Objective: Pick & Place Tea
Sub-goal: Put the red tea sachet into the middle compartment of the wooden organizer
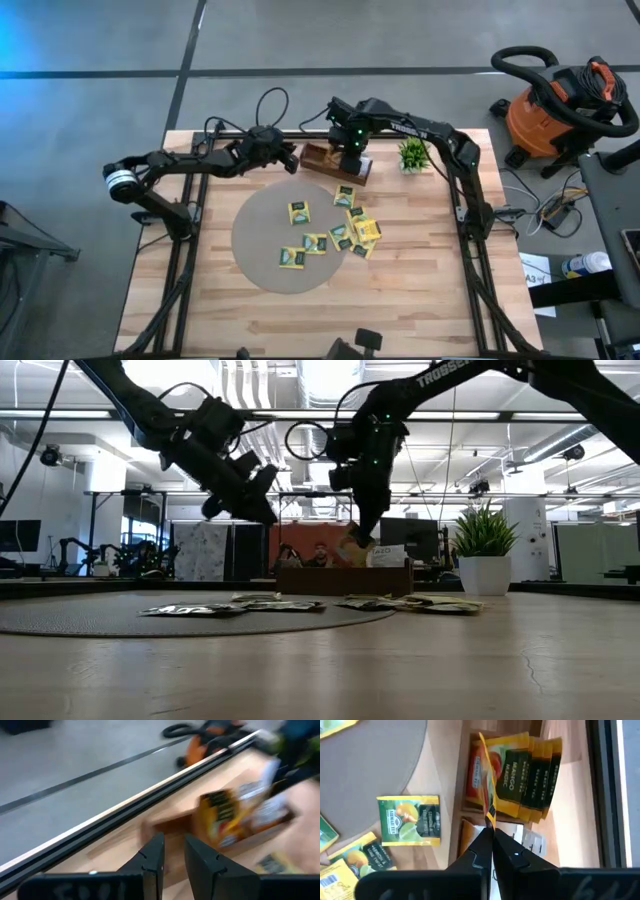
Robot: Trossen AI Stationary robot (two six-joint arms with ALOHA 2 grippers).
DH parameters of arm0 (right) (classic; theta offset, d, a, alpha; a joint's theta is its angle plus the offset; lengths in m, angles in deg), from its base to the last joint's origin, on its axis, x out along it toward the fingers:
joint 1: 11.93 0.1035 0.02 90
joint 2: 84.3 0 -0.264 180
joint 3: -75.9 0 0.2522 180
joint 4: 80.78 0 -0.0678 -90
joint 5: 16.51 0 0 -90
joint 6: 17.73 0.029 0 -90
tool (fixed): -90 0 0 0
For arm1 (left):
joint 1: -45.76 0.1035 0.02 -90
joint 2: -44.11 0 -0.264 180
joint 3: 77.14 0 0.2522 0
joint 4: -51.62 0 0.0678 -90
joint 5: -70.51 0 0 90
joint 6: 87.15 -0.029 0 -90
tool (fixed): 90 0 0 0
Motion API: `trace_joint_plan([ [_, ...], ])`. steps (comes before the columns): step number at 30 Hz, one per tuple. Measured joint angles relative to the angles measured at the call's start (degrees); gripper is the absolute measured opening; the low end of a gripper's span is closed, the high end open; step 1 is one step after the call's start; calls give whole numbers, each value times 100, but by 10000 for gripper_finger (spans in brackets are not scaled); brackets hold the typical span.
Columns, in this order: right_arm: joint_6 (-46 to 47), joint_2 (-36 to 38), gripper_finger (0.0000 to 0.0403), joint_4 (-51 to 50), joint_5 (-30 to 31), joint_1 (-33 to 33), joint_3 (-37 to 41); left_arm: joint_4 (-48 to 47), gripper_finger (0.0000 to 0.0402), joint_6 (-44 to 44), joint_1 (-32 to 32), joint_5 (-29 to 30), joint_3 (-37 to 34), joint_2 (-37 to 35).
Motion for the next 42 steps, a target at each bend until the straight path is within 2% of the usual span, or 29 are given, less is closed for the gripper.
trace_joint_plan([
  [5,0,-9,8,76,-35,114,-370,835,67,-9,-72,-1046,56,23],
  [12,133,-4,8,23,-147,292,-703,1286,67,220,-153,-1206,79,217],
  [17,153,-3,8,25,-267,423,-801,1489,67,305,-265,-1669,79,508],
  [42,214,-3,8,247,-276,541,-1232,1760,67,299,-501,-1712,241,1178],
])
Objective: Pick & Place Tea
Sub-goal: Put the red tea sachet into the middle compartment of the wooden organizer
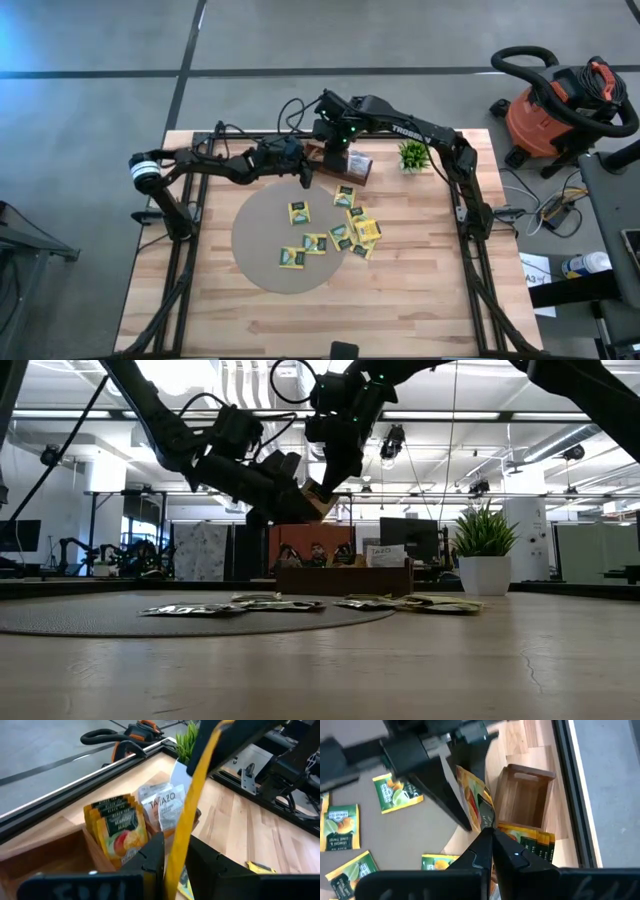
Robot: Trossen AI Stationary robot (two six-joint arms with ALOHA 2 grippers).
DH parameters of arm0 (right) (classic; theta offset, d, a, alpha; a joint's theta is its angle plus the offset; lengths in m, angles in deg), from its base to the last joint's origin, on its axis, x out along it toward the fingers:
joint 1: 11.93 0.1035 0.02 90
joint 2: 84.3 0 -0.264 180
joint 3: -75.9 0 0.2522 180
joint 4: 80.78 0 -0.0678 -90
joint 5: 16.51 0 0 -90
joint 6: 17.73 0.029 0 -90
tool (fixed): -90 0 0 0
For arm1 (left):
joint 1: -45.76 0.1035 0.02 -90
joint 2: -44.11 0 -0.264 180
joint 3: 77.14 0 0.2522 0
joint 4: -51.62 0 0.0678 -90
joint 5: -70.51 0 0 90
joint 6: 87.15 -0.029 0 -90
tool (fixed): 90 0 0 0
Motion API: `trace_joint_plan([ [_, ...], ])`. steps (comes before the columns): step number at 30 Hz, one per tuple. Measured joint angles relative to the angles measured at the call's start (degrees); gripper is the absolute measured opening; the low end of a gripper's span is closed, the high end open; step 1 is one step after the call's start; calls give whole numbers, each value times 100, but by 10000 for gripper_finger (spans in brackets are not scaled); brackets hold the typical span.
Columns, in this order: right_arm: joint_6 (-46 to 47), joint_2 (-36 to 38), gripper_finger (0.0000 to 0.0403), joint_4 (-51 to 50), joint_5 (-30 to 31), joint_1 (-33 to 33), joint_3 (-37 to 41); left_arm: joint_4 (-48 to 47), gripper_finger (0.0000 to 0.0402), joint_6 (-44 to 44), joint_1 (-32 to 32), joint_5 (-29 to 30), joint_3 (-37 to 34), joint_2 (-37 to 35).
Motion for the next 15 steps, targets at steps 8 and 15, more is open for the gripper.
trace_joint_plan([
  [8,87,36,8,-12,-15,-2,0,22,67,-26,-9,4,307,300],
  [15,64,39,8,-13,-15,-2,0,13,67,-47,-48,2,351,483],
])
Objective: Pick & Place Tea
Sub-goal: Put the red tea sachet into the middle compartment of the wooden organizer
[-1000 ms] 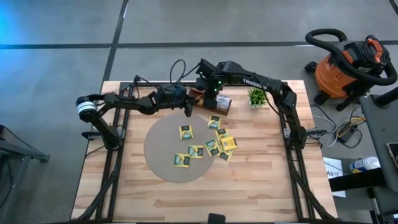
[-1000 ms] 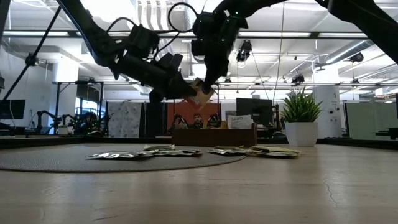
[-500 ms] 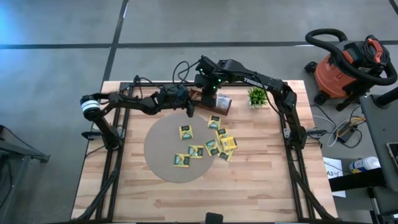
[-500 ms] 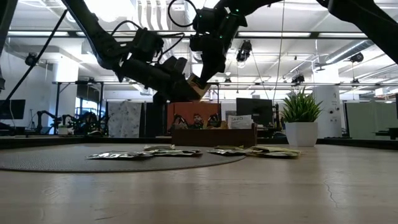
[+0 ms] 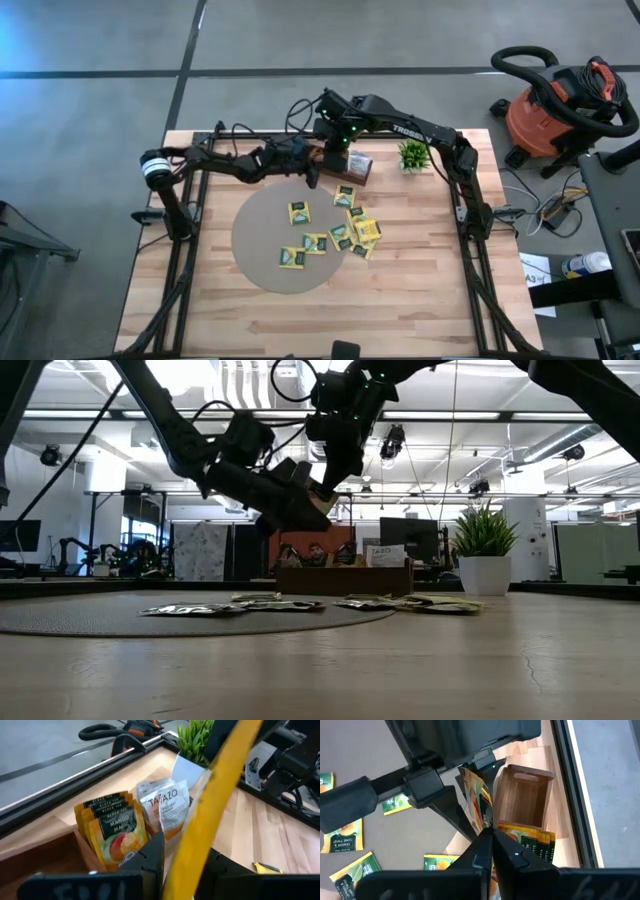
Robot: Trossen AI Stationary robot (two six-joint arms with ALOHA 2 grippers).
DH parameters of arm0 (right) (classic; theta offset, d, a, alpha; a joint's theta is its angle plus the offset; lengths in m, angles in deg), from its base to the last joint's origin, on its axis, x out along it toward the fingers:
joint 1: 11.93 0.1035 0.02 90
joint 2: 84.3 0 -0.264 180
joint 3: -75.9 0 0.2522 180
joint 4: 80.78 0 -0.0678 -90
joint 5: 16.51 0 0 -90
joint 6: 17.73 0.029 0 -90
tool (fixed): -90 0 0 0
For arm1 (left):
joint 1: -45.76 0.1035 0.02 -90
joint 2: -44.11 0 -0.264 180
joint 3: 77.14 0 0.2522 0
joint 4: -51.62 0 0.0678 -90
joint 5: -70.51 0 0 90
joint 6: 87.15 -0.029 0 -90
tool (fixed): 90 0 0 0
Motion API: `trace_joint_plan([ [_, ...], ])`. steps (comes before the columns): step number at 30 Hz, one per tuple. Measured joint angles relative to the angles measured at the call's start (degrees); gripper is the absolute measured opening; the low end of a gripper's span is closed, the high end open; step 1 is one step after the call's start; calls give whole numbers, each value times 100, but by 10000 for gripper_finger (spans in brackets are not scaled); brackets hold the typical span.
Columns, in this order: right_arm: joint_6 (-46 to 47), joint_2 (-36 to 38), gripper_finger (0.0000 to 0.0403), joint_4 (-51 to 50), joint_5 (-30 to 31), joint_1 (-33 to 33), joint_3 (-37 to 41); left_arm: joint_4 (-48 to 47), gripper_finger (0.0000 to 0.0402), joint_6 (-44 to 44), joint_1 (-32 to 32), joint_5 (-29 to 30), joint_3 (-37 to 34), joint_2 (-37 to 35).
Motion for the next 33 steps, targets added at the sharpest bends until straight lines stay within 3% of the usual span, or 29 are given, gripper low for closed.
trace_joint_plan([
  [23,-22,66,8,290,4,-17,2,-11,67,-12,-62,0,101,166],
  [33,19,137,8,-572,202,-142,7,-643,67,-105,-60,1,95,64],
])
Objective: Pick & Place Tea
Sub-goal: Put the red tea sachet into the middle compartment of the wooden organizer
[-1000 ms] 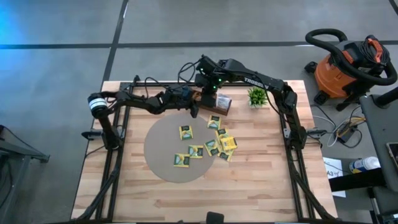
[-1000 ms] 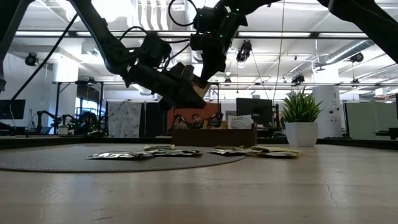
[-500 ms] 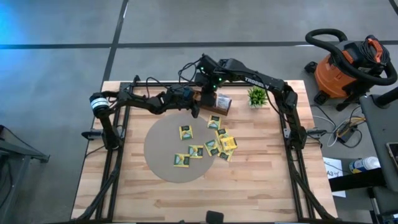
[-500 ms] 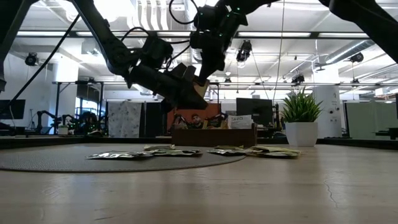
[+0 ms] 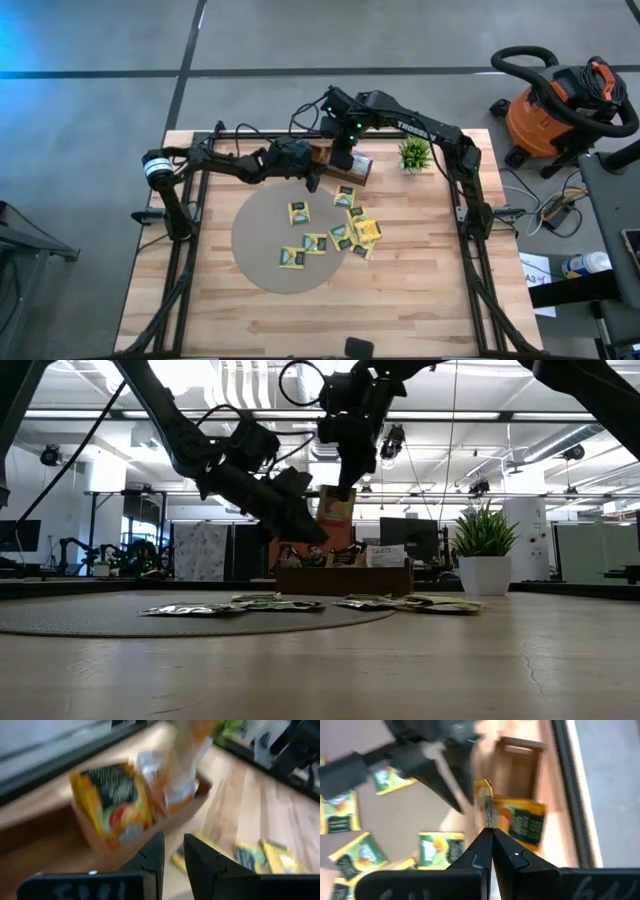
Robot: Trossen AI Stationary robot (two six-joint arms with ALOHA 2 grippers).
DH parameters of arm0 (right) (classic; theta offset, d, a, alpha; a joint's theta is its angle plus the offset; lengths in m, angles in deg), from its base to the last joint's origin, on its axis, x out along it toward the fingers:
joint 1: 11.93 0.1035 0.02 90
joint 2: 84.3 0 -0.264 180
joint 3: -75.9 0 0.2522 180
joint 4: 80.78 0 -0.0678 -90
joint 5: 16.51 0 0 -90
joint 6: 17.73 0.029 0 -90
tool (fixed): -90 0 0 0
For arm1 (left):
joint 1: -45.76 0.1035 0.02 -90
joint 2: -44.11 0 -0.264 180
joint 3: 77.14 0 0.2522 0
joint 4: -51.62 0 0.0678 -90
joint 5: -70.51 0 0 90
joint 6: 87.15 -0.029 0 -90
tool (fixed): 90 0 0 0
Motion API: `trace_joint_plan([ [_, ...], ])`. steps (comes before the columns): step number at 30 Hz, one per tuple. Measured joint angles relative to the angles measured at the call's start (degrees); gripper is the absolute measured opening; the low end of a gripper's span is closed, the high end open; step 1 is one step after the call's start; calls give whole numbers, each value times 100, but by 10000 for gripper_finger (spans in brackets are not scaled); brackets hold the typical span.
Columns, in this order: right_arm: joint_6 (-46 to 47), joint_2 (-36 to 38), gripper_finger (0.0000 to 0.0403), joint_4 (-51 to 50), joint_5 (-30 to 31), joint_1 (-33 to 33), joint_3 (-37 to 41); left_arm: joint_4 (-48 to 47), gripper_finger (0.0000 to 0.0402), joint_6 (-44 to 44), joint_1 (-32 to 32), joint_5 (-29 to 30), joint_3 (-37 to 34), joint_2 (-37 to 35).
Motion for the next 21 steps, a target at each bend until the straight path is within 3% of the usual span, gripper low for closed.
trace_joint_plan([
  [3,31,16,8,-83,302,-52,0,-514,67,2,-2,-1,-6,-65],
  [12,339,-422,8,-55,317,-166,20,-1236,67,-240,0,127,-16,-989],
  [18,352,-748,8,-20,321,-155,22,-1711,67,-1028,80,1362,-16,-1664],
  [21,370,-792,8,-31,318,-155,22,-2084,67,-1202,201,1599,-16,-1796],
])
